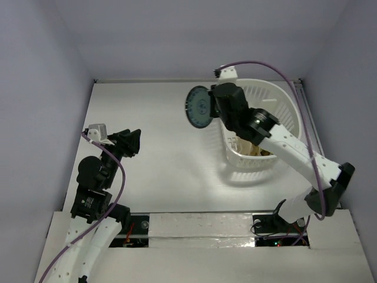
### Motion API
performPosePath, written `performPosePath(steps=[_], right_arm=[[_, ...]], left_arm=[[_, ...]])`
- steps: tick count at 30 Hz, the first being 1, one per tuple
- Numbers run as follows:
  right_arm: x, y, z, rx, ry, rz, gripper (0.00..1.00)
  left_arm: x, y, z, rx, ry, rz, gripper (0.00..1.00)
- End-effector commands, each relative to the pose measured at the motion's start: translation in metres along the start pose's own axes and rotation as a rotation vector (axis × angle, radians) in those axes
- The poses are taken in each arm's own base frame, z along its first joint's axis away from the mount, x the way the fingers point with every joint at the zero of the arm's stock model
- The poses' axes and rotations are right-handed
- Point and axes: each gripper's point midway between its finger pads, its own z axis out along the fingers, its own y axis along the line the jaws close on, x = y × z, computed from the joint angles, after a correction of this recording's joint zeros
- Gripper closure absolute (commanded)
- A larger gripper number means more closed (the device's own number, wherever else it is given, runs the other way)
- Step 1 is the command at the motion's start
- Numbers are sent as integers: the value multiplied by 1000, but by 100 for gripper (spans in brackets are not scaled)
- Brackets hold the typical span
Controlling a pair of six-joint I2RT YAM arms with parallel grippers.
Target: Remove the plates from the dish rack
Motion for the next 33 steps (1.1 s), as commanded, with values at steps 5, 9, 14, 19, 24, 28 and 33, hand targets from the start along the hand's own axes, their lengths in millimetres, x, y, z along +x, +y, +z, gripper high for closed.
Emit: performPosePath(steps=[5,9,14,19,24,28,33], right_arm=[[60,150,72,-412,107,120,100],[110,167,106,-393,189,116,100],[167,163,132,-318,261,105,100],[206,144,133,-244,304,125,81],[247,120,128,-177,362,107,69],[261,111,127,-147,384,89,68],[247,110,121,-151,373,89,59]], left_arm=[[-17,4,-3,-46,-52,-6,57],[-16,4,-2,-44,-49,-4,57],[-16,4,-1,-43,-47,-4,57],[-13,3,1,-38,-35,-3,57],[-12,3,2,-37,-31,-3,57],[-11,4,2,-40,-29,-3,57],[-11,4,2,-39,-27,-3,57]])
